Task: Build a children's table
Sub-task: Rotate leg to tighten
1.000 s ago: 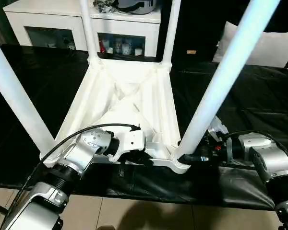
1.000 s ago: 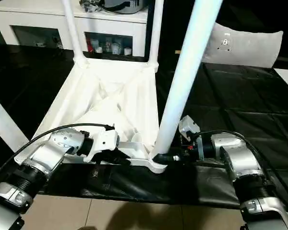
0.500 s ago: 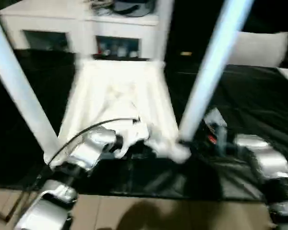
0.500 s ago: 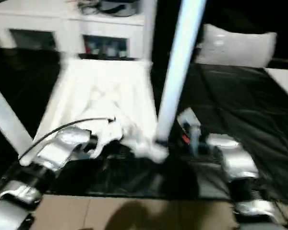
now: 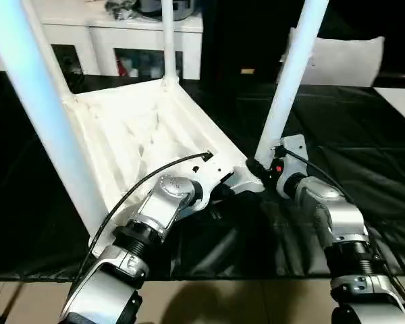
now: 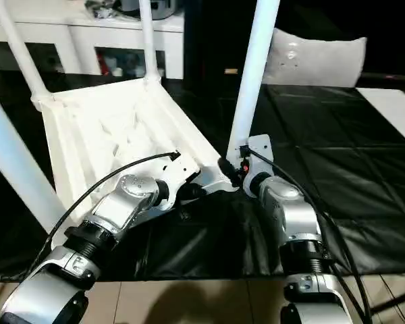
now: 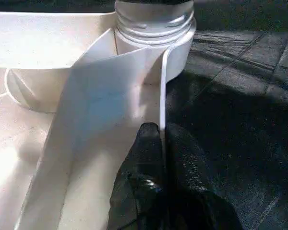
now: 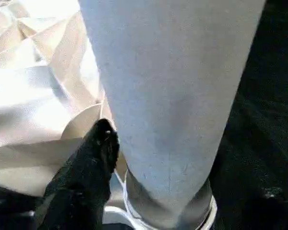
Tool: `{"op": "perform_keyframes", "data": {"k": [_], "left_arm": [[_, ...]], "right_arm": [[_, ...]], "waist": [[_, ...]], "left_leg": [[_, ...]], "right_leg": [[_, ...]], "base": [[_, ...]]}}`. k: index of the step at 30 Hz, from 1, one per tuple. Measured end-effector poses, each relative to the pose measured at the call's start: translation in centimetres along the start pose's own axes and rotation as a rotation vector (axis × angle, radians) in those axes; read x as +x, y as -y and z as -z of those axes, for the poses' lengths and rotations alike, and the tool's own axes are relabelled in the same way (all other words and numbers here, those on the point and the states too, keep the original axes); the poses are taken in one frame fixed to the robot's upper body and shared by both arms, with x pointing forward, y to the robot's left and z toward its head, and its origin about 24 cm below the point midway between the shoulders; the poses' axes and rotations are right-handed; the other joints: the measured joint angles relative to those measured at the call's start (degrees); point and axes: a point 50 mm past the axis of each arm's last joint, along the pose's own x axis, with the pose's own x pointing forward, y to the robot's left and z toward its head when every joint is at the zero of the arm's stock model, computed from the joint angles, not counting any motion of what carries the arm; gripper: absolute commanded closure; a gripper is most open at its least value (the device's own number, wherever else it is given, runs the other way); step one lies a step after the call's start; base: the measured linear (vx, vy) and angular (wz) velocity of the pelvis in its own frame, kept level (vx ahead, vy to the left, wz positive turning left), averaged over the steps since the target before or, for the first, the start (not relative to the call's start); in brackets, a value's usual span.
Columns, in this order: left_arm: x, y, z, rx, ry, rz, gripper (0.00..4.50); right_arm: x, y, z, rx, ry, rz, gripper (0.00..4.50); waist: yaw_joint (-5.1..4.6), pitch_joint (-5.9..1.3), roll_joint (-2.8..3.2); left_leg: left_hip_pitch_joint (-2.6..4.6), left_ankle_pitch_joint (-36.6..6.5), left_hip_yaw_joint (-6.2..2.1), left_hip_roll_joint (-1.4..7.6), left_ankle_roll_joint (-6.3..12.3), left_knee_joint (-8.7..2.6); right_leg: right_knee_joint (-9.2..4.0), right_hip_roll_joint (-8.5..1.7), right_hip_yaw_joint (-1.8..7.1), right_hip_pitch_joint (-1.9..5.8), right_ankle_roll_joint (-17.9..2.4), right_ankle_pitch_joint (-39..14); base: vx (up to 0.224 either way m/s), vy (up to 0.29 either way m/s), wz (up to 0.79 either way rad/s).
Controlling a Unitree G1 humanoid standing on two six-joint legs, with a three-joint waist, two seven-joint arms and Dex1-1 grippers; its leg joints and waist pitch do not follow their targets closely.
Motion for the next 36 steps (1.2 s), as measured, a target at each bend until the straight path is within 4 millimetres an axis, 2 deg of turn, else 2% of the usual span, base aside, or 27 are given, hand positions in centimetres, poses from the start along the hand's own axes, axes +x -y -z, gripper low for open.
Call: {"op": "perform_keyframes", "data": {"k": [1,6,8,10,14,16,19,25,26,29,36], "left_arm": [[-0.1,0.0,0.0,0.003,0.000,0.001,4.50],[-0.8,-0.5,0.4,0.077,0.001,0.057,4.50],[-1.4,-0.9,0.7,0.111,0.000,0.075,4.50],[-1.9,-1.1,0.9,0.137,0.001,0.103,4.50],[-3.3,-1.4,1.7,0.220,0.002,0.212,4.50],[-3.9,-1.4,1.9,0.243,-0.001,0.255,4.50],[-4.5,-1.4,2.2,0.279,-0.008,0.322,4.50],[-5.5,-1.0,2.6,0.353,-0.025,0.455,4.50],[-5.5,-0.9,2.5,0.365,-0.029,0.472,4.50],[-5.8,-0.8,2.5,0.380,-0.035,0.499,4.50],[-5.9,-0.5,2.6,0.392,-0.040,0.540,4.50]], "right_arm": [[-0.1,0.1,0.0,-0.012,-0.004,-0.009,1.13],[-1.7,1.7,-0.1,-0.141,-0.059,-0.145,0.82],[-2.4,2.3,0.1,-0.163,-0.094,-0.200,0.57],[-2.9,2.6,0.3,-0.181,-0.120,-0.245,0.51],[-4.6,3.5,-0.4,-0.249,-0.152,-0.403,0.14],[-5.1,3.5,-0.7,-0.266,-0.155,-0.474,0.14],[-5.2,2.7,-0.7,-0.314,-0.162,-0.603,0.47],[-5.6,1.8,-0.3,-0.326,-0.190,-0.776,0.96],[-5.6,1.6,-0.2,-0.323,-0.197,-0.804,1.20],[-5.8,1.3,0.0,-0.330,-0.220,-0.863,1.36],[-5.9,1.4,0.5,-0.309,-0.238,-0.911,1.94]], "waist": [[0.11,0.00,0.01],[0.77,0.01,0.08],[0.80,0.03,0.05],[0.78,0.05,0.02],[0.98,0.10,-0.08],[1.03,0.15,-0.17],[1.34,0.29,-0.39],[3.02,0.47,-0.72],[3.20,0.50,-0.90],[3.37,0.57,-1.13],[3.69,0.58,-1.21]], "left_leg": [[0.01,0.0,-0.02,0.04,-0.02,-0.09],[-0.01,0.0,0.01,0.09,-0.05,-0.25],[-0.03,0.0,0.01,0.10,-0.04,-0.24],[-0.05,0.0,0.02,0.10,-0.04,-0.20],[-0.08,0.0,0.04,0.10,-0.04,-0.16],[-0.07,0.0,0.03,0.10,-0.04,-0.15],[-0.07,0.0,0.03,0.12,-0.03,-0.11],[-0.06,0.0,0.03,0.12,-0.01,0.07],[-0.05,0.0,0.04,0.12,-0.01,0.08],[-0.05,0.0,0.03,0.13,-0.02,0.16],[-0.05,0.0,0.03,0.13,-0.02,0.23]], "right_leg": [[0.00,0.05,-0.04,-0.02,0.0,0.0],[0.00,0.08,-0.07,-0.09,0.1,-0.1],[0.01,0.08,-0.07,-0.11,0.1,-0.1],[0.02,0.08,-0.06,-0.12,0.1,0.0],[0.01,0.05,-0.05,-0.15,0.1,-0.1],[0.02,0.05,-0.06,-0.15,-0.2,0.1],[0.03,0.06,-0.08,-0.17,-0.3,0.1],[0.04,0.02,-0.07,-0.21,-0.3,0.2],[0.09,0.01,-0.07,-0.21,-0.3,0.2],[0.13,0.01,-0.06,-0.21,-0.4,0.2],[0.17,0.01,-0.06,-0.20,-0.4,0.2]], "base": [[0.000,0.000,0.00],[0.000,0.000,0.00],[0.000,0.000,0.00],[0.000,0.000,0.00],[0.000,0.000,0.00],[0.000,0.000,0.00],[0.000,0.000,0.00],[0.000,0.000,0.00],[0.000,0.000,0.00],[0.000,0.000,0.00],[0.000,0.000,0.00]]}}
